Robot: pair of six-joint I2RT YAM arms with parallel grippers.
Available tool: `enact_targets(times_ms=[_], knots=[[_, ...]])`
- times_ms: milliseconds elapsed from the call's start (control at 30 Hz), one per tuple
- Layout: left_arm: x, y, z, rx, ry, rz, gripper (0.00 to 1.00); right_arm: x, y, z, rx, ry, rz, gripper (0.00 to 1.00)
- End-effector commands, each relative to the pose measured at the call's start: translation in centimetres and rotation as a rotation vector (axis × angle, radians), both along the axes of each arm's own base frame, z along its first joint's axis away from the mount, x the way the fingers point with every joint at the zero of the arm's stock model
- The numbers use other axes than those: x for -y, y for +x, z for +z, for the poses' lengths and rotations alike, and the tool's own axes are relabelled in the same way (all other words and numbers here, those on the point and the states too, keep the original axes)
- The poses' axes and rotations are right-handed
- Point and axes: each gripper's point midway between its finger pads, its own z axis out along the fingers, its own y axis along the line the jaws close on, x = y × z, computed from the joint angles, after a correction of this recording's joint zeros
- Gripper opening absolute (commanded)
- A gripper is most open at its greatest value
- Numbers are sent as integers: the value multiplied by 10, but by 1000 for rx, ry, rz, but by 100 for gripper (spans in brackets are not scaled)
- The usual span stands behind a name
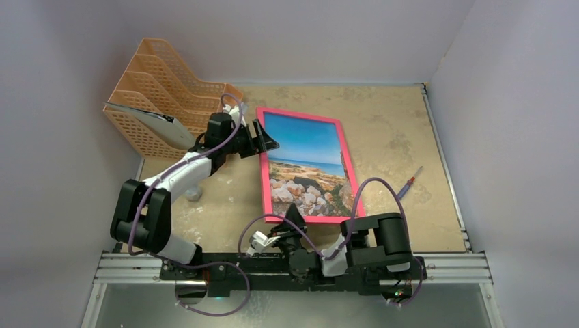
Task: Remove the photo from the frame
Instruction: Pick up the photo frame from the center of the board.
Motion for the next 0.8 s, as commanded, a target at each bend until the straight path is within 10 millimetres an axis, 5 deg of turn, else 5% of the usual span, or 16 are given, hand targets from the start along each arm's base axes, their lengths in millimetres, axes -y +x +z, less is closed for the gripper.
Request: enact_targets(times_ms=[0, 433, 767], knots=[[3, 14, 69, 227, -62, -8, 81, 17, 2, 70, -72, 730, -47, 9], [12, 2, 24, 117, -123, -43, 74, 16, 1, 66, -83, 734, -67, 10], [15, 2, 5, 85, -119, -62, 23, 13, 1, 62, -84, 727, -68, 11]])
